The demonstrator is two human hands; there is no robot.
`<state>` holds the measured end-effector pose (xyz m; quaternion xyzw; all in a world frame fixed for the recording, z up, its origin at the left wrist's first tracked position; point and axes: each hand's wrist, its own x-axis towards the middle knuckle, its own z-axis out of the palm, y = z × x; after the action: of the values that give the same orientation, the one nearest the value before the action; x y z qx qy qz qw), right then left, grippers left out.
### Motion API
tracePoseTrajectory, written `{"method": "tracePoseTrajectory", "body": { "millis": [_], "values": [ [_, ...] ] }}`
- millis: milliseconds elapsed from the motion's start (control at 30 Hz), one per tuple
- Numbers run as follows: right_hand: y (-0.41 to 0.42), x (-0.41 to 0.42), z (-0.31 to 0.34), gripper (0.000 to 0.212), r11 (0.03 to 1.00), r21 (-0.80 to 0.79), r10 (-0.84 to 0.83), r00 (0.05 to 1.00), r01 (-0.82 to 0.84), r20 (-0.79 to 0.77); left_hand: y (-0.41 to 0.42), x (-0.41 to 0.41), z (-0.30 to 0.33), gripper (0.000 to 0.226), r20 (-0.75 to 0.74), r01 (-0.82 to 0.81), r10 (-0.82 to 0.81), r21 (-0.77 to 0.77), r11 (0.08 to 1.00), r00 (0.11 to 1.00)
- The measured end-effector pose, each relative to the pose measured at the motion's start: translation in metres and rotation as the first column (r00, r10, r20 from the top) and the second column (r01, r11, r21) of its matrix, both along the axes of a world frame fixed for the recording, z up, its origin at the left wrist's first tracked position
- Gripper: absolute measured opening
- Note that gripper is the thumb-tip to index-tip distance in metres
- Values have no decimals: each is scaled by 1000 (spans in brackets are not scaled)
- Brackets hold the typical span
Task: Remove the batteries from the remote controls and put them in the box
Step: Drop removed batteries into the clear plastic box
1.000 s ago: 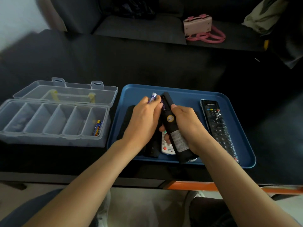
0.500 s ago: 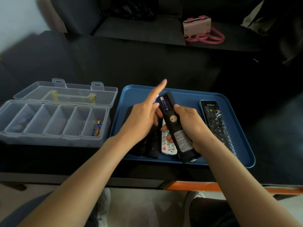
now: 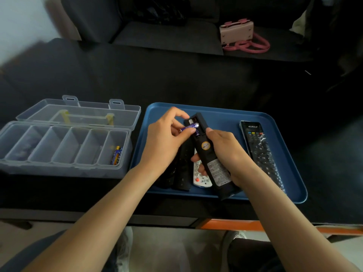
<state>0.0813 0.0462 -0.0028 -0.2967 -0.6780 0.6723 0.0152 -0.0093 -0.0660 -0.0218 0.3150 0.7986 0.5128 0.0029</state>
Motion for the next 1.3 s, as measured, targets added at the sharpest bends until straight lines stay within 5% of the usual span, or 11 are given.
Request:
{"method": "tracePoseTrajectory", "body": {
  "millis": [100, 233, 467, 833, 1300],
  "values": [
    [-1, -2, 0, 34, 1000, -1, 0, 1000, 0, 2, 1, 3, 1, 11, -84, 4, -4, -5, 1000, 996],
    [0, -2, -1, 35, 1000, -1, -4, 1000, 4, 10, 4, 6, 0, 31, -147, 79, -85, -44, 996, 985],
    [1, -2, -2, 36, 1000, 7, -19, 1000, 19, 0, 4, 9, 0, 34, -39, 210, -213, -58, 976, 976],
    [-9, -1, -3, 33, 995, -95, -26, 999, 24, -25, 12, 6, -15, 33, -208, -13, 2, -51, 999, 978],
    [-13, -1, -2, 34, 996, -87, -13, 999, 8, -47, 11, 4, -8, 38, 175, -18, -5, 132, 991, 985]
  ]
}}
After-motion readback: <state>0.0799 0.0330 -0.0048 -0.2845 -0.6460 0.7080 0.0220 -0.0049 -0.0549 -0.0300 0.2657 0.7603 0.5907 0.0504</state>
